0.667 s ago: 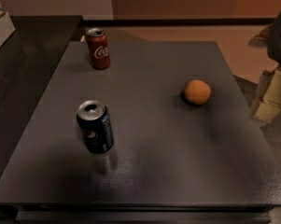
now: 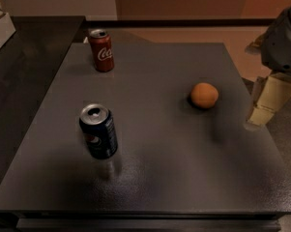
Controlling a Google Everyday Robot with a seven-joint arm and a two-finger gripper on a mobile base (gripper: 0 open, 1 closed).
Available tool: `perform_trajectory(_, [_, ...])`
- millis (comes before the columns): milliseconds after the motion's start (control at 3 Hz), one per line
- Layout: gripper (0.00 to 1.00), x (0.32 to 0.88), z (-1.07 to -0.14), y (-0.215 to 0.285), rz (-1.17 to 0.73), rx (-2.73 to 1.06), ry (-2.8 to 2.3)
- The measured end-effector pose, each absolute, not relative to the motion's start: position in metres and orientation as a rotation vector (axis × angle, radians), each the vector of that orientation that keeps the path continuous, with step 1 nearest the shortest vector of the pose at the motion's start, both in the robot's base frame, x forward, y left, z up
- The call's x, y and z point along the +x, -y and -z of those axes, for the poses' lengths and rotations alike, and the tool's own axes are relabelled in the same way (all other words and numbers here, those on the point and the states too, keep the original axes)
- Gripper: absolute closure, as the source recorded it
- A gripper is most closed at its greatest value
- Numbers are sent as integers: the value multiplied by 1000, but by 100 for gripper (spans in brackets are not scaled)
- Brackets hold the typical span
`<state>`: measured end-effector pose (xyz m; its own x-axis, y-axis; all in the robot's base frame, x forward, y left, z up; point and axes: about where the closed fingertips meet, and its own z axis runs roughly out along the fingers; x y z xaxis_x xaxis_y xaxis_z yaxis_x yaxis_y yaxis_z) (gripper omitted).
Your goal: Move orange near pepsi can
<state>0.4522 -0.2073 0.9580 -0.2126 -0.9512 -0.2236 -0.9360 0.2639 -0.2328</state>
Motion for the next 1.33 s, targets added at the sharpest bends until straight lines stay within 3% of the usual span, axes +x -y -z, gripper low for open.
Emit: perform_trajectory(1333, [0, 542, -875, 173, -137, -1752, -2144])
